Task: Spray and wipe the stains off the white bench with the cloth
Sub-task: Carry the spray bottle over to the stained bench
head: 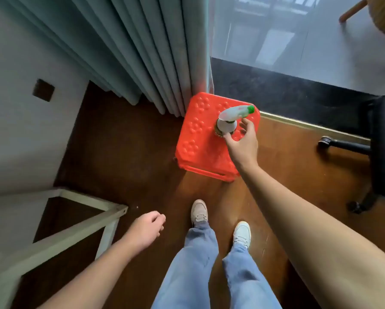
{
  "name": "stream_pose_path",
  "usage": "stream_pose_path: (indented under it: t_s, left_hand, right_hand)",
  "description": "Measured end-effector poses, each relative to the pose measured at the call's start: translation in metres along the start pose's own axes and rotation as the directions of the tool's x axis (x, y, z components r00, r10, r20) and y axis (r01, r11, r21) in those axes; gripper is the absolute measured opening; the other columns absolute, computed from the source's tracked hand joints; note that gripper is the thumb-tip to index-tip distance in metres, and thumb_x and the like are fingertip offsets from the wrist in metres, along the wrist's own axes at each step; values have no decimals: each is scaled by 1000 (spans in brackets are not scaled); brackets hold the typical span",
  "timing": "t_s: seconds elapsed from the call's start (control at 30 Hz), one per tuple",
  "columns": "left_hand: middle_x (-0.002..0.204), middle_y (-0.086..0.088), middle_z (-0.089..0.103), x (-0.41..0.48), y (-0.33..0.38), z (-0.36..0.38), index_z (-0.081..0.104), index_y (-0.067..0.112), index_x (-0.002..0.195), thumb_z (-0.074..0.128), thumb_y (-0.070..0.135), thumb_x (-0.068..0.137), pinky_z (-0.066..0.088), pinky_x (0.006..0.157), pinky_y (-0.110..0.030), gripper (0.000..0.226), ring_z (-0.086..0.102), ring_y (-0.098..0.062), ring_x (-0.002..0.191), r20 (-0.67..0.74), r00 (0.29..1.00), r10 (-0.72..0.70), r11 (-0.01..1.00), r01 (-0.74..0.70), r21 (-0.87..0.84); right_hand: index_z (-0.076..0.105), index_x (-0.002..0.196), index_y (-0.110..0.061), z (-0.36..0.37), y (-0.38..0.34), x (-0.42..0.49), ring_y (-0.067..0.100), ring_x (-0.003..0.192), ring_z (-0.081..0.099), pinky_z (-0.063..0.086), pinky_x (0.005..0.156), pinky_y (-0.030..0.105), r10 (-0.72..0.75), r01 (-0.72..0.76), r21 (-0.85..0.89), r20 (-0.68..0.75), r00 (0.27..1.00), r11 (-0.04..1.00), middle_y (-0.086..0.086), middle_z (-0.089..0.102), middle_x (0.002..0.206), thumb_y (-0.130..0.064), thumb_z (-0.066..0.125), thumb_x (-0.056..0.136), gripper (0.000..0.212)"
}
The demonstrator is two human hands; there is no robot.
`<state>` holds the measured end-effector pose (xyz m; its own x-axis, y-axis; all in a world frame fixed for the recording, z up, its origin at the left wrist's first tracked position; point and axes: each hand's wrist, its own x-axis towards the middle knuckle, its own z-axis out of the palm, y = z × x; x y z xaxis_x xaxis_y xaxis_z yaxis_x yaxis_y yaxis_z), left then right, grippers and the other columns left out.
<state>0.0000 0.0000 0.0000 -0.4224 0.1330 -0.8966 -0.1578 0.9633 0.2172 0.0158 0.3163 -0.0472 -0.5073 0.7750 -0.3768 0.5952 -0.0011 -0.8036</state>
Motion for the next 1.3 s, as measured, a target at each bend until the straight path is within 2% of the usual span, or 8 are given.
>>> stream_pose_path:
  t_s: [0.2,0.3,0.37,0.53,0.77,0.9,1.13,1.3]
  left_hand:
    - [95,2,72,42,-14,-20,68,22,97,43,38,107,54,91,-40,31,69,-17,89,27,1000,-13,1000,13,24]
    - [96,2,72,49,-19,-28,68,24,98,43,37,107,55,94,-41,29,70,-18,89,-2,999,-34,999,34,-1]
    - [95,1,72,46,-23,-32,68,24,97,44,37,107,56,95,-43,30,70,-19,89,-12,999,-53,997,53,-47]
    - [97,2,72,18,-31,-38,68,20,101,41,38,107,53,89,-36,33,70,-16,89,-21,995,-97,993,95,-73]
    - [99,1,73,-46,-52,-17,66,22,97,41,39,105,51,76,-32,31,71,-17,88,-27,980,-198,948,184,-259]
    - [100,0,73,-94,-62,10,67,21,98,42,38,105,53,80,-34,31,72,-19,89,-67,967,-245,900,201,-387]
    - [109,-2,72,-187,-81,120,66,18,113,40,39,109,56,94,-39,33,71,-19,97,-152,907,-392,679,174,-713]
    - [110,-14,73,-249,-95,231,66,5,115,44,30,109,49,76,-34,34,69,-27,88,-131,814,-566,371,109,-922]
  right_hand:
    - [57,95,-34,32,4,33,21,103,63,51,83,36,4,-5,-52,-25,1000,999,-8,67,100,-44,71,78,24]
    - [55,71,-27,35,-1,50,19,72,62,44,61,32,-59,64,-151,38,998,986,-4,63,72,-50,58,77,25]
    - [55,69,-24,29,-8,55,17,66,57,34,59,29,-105,142,-260,151,983,955,-6,58,65,-49,59,82,29]
    - [66,79,-11,2,-17,21,20,68,60,42,60,36,-100,218,-340,332,938,915,3,67,73,-33,67,91,25]
    - [56,68,-20,-53,-7,-80,17,64,58,50,58,40,18,479,-466,730,683,744,-1,63,66,-45,57,86,30]
    - [58,79,-16,-88,-7,-136,23,72,58,50,66,42,60,513,-453,789,612,729,2,63,76,-36,62,88,22]
    - [62,91,-19,-152,-21,-183,21,76,61,46,66,33,-51,578,-304,854,517,757,0,66,82,-40,68,91,21]
    - [63,97,-22,-176,-42,-201,22,83,65,53,74,38,-139,736,-176,928,345,654,0,70,91,-37,68,92,17]
